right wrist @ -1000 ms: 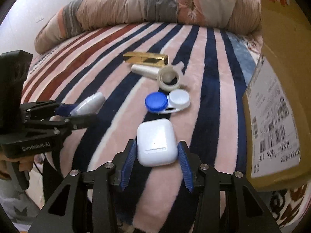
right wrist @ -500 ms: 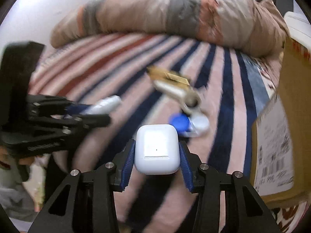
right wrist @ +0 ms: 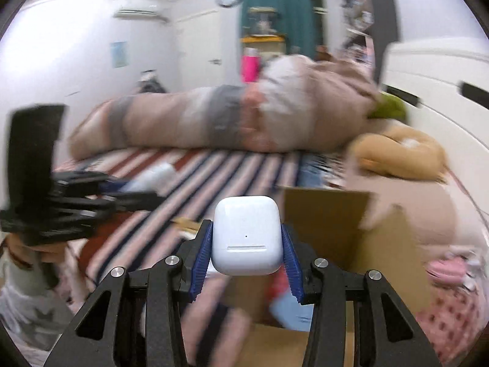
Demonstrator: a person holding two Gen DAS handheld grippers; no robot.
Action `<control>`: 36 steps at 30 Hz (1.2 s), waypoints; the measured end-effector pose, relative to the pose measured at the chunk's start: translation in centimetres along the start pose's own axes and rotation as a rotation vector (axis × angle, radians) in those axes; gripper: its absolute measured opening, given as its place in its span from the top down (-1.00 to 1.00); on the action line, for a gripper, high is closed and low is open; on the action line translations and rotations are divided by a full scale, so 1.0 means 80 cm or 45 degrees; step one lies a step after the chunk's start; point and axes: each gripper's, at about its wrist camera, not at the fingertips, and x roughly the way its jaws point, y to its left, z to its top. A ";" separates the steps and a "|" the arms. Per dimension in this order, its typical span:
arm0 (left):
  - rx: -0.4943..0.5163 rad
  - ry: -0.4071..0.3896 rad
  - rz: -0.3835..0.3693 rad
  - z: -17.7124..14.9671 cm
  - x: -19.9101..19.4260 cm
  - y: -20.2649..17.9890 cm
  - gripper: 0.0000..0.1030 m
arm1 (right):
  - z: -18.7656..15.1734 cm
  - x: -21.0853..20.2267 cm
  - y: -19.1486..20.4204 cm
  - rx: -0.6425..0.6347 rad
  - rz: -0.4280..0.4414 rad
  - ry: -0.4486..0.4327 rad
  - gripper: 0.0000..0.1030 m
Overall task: Organize rigid objects
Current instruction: 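Carry the earbud case and clear bottle into the box and release both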
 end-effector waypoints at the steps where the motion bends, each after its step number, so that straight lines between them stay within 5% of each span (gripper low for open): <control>1: 0.022 0.008 -0.023 0.009 0.008 -0.011 0.59 | -0.001 0.004 -0.019 0.016 -0.023 0.025 0.23; 5: 0.093 0.071 -0.114 0.039 0.045 -0.057 0.59 | 0.001 0.047 -0.072 -0.020 -0.124 0.150 0.23; 11: 0.180 0.208 -0.119 0.047 0.098 -0.097 0.59 | -0.018 0.105 -0.117 -0.050 -0.202 0.324 0.23; 27: 0.231 0.375 -0.018 0.039 0.173 -0.093 0.57 | -0.027 0.091 -0.127 0.012 -0.112 0.240 0.21; 36: 0.144 0.310 -0.028 0.045 0.144 -0.074 0.20 | -0.027 0.090 -0.129 0.019 -0.113 0.244 0.20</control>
